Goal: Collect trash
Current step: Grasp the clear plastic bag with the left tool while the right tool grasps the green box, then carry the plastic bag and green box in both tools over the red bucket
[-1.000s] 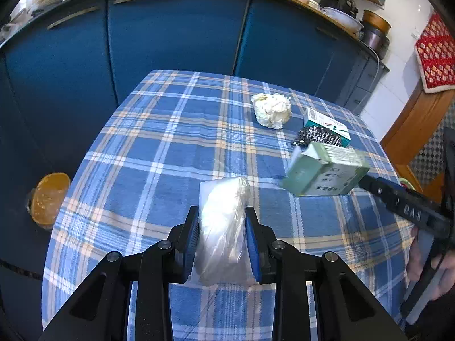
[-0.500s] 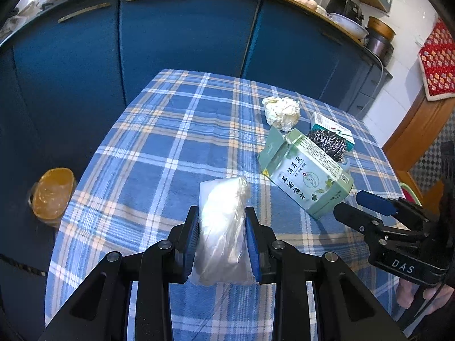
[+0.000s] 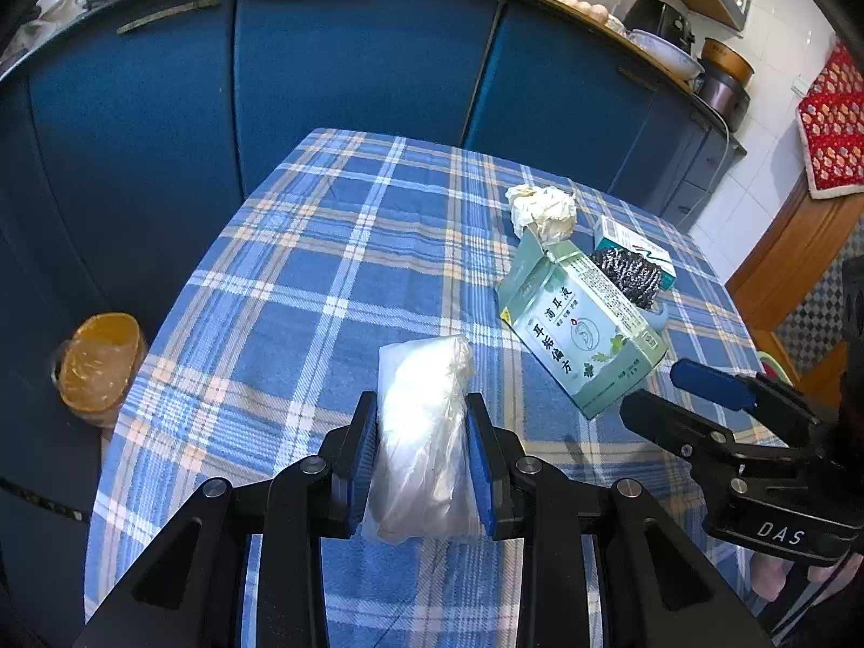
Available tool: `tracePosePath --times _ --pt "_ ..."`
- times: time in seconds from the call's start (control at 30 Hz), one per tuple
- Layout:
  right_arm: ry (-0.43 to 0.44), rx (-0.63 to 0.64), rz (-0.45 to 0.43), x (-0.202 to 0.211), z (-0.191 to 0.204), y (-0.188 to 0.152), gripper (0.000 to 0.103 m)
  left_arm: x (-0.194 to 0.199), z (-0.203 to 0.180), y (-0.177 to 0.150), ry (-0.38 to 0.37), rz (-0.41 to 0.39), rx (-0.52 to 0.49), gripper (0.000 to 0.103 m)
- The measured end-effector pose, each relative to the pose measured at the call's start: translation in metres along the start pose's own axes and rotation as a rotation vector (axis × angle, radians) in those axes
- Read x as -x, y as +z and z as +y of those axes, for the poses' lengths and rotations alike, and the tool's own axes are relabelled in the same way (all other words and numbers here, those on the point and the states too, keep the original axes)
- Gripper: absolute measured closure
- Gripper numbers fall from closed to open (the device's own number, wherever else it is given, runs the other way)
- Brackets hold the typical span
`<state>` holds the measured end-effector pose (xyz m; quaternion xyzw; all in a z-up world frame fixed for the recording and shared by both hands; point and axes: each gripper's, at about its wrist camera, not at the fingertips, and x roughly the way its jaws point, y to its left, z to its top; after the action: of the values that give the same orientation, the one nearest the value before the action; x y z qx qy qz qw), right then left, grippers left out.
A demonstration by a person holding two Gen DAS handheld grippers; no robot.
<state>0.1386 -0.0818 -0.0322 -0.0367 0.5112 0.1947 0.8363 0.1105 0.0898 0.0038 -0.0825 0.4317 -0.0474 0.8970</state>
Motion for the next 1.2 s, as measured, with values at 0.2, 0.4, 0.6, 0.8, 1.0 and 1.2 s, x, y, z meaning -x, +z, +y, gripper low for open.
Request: tracePosePath --times 0.2,0.4,0.6,0.8,1.0,1.2 --pt "-0.001 0.014 -0.005 -0.008 0.008 0.011 0.033 0.001 -0.001 -0.001 -0.002 0.0 -0.001 0.071" --pt "0.007 -0.001 0.018 -0.023 0.013 0.017 0.055 0.001 -0.001 -0.001 -0.002 0.001 -0.001 0.071" --pt "0.01 -0.05 0.012 -0.021 0.007 0.012 0.073 0.006 -0.006 -0.003 -0.007 -0.006 -0.009 0.071" --pt "0.012 -0.087 -0.046 0.008 -0.001 0.005 0.075 0.012 -0.017 -0.002 -0.022 -0.017 -0.029 0.071" --pt "0.015 -0.133 -0.109 0.041 -0.012 -0.005 0.075 0.019 -0.037 -0.002 -0.05 -0.031 -0.068 0.071" --pt "0.007 -0.19 -0.157 0.072 -0.028 -0.023 0.075 0.028 -0.066 -0.002 -0.091 -0.039 -0.126 0.071"
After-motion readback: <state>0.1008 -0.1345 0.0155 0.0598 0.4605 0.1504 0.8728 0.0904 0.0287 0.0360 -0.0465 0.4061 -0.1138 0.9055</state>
